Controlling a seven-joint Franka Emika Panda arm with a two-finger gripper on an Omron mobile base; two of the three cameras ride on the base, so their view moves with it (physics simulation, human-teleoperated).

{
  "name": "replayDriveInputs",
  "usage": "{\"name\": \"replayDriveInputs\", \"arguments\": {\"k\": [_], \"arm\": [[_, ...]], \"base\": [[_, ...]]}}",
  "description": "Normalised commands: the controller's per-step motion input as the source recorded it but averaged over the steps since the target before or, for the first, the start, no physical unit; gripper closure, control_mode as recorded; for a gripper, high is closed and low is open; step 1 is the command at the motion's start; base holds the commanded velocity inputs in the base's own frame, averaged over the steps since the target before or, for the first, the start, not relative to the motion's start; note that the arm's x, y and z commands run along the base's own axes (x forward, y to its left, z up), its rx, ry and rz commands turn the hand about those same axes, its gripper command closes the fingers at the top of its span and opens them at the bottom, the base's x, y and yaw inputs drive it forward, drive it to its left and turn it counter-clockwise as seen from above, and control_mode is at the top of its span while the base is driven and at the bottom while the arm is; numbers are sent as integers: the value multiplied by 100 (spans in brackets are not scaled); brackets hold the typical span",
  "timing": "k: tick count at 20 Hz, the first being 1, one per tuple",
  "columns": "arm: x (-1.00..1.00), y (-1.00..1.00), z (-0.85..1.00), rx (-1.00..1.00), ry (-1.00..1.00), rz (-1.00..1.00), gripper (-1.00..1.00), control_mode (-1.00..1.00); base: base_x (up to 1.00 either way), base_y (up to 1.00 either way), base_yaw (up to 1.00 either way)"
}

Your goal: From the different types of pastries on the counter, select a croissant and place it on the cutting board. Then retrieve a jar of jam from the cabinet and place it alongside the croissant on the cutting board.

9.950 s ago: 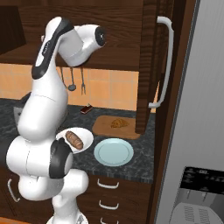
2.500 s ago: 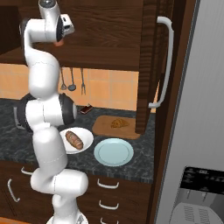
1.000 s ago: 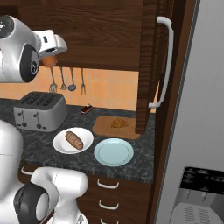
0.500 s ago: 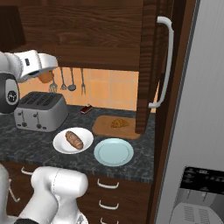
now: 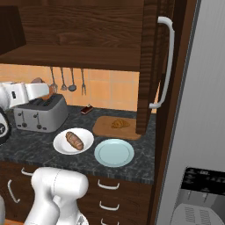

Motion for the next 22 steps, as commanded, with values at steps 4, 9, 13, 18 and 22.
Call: {"name": "replayDriveInputs", "arguments": {"k": [4, 9, 13, 18, 22], "arm": [[-1, 11, -61, -9, -55, -5, 100, -100], [13, 9, -33, 18, -4, -30, 100, -100], [2, -4, -58, 36, -2, -21, 100, -100], [0, -71, -34, 35, -12, 0, 100, -100], [13, -96, -68, 47, -10, 8, 100, -100]], "base": [[0, 0, 0], [0, 0, 0], [0, 0, 0], [0, 0, 0], [0, 0, 0]]}}
